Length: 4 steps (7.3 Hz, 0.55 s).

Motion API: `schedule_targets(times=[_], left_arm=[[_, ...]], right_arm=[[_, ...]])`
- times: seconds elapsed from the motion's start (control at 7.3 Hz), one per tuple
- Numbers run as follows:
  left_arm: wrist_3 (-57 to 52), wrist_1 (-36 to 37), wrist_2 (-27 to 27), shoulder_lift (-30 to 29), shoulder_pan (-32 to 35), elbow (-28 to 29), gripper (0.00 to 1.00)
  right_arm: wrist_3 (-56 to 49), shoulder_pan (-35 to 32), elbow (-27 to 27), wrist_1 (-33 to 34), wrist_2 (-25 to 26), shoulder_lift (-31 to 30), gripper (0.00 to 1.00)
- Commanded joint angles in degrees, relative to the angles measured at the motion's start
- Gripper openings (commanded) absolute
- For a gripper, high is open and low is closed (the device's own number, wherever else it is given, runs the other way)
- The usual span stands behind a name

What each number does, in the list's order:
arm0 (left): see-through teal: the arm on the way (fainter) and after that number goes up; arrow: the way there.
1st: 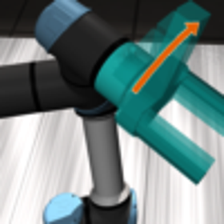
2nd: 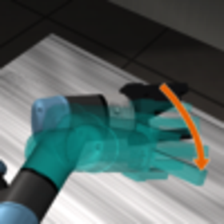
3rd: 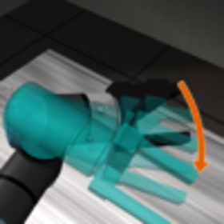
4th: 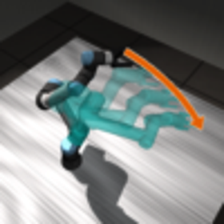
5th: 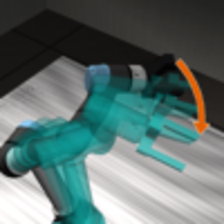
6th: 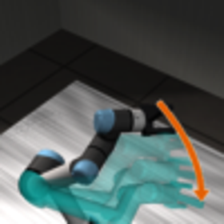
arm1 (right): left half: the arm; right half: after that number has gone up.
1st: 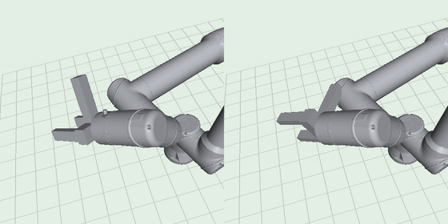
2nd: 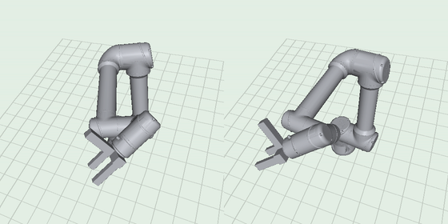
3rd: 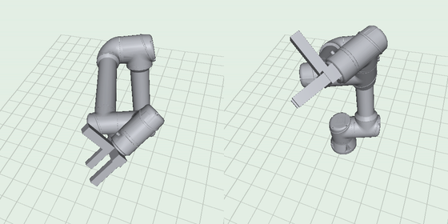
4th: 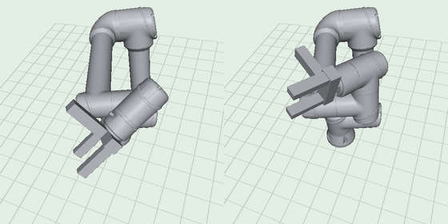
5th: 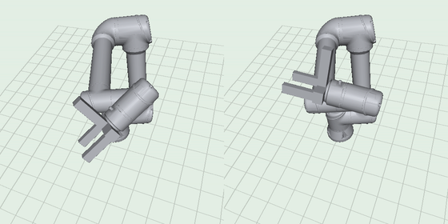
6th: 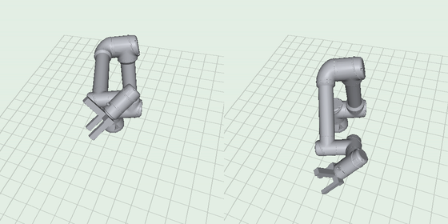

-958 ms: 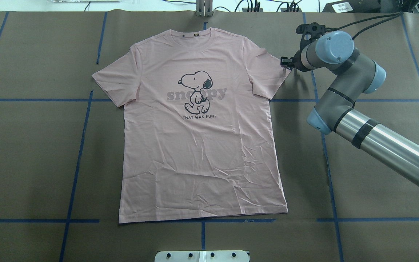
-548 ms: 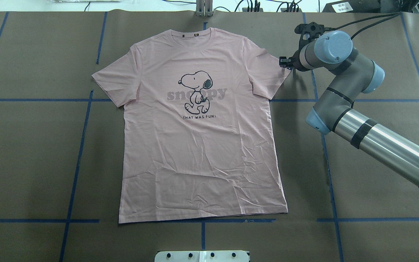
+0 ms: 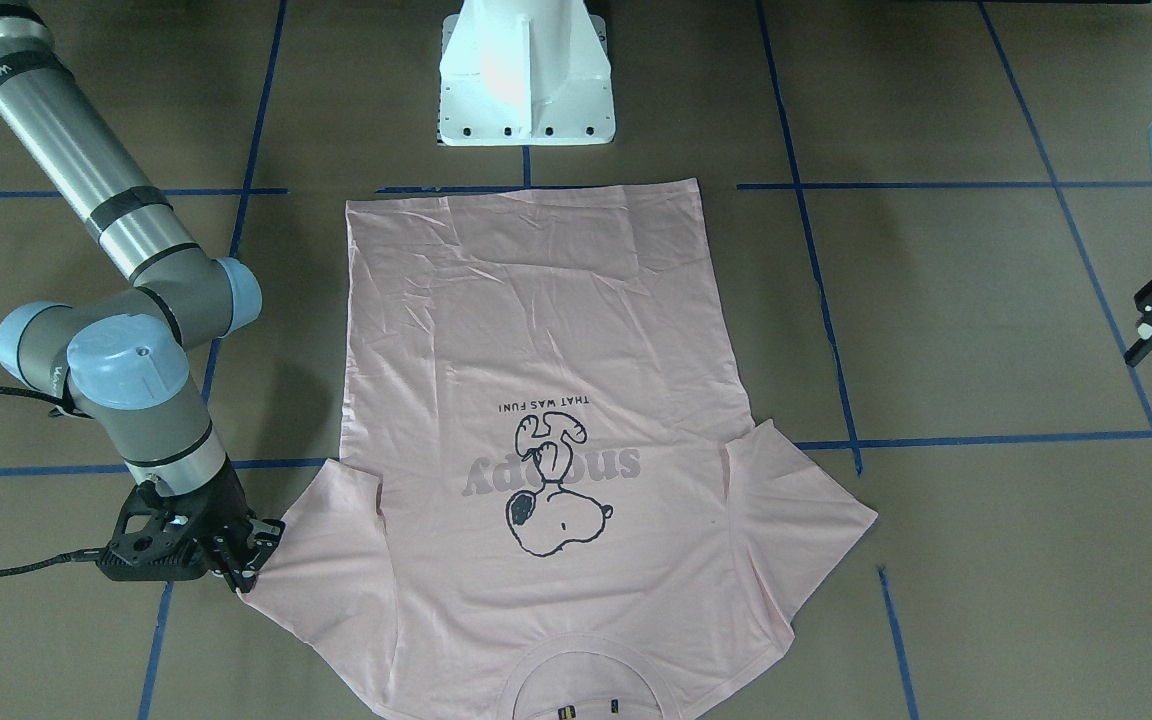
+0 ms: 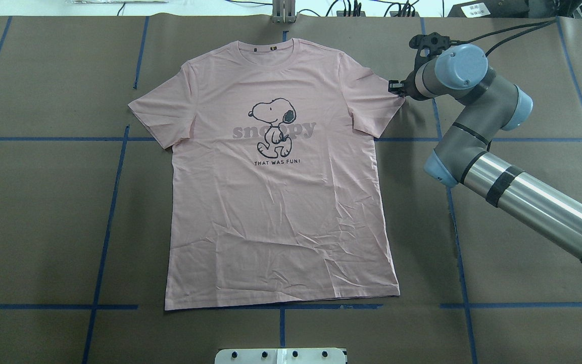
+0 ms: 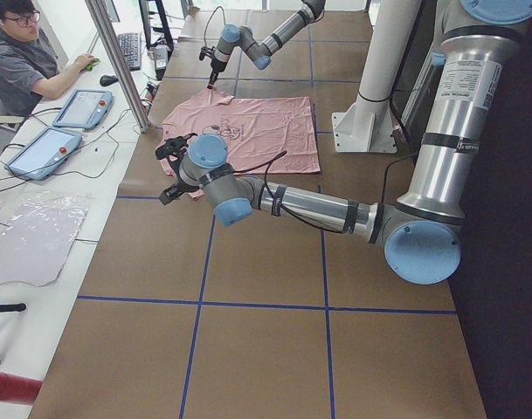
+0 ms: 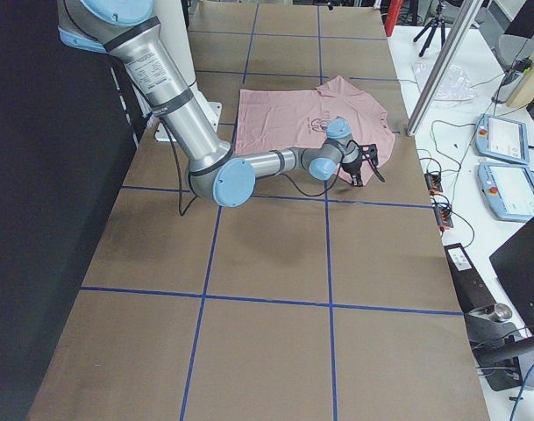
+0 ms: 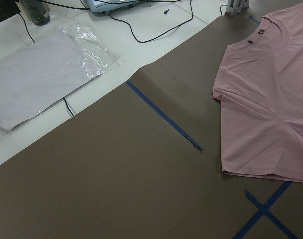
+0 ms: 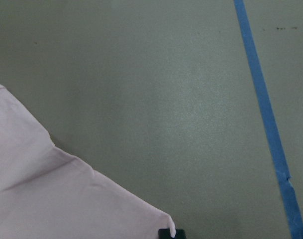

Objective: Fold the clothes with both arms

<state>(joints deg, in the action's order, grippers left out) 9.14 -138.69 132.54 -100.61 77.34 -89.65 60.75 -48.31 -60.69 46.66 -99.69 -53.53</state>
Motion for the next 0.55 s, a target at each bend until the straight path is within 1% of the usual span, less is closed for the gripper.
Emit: schedule_targets(times=[0.0, 0.14, 0.27, 0.41], left_arm=[[0.09, 0.00, 0.00, 0.06, 0.00, 0.00, 1.00], [-0.09, 0.00, 0.00, 0.06, 0.00, 0.00, 1.00], [-0.09, 0.00, 0.00, 0.15, 0.00, 0.00, 1.00], [0.09, -0.09, 0.00, 0.15, 0.00, 0.00, 1.00]], right_arm=[[0.59, -0.12, -1.35, 1.06, 0.03, 1.58, 0.00], [1.03, -0.12, -4.93, 6.72, 0.11, 2.11, 0.00], [1.30, -0.12, -9.23, 14.61, 0.63, 3.68, 0.00], [5.56, 1.27, -10.75, 20.78, 4.03, 6.57, 0.00]])
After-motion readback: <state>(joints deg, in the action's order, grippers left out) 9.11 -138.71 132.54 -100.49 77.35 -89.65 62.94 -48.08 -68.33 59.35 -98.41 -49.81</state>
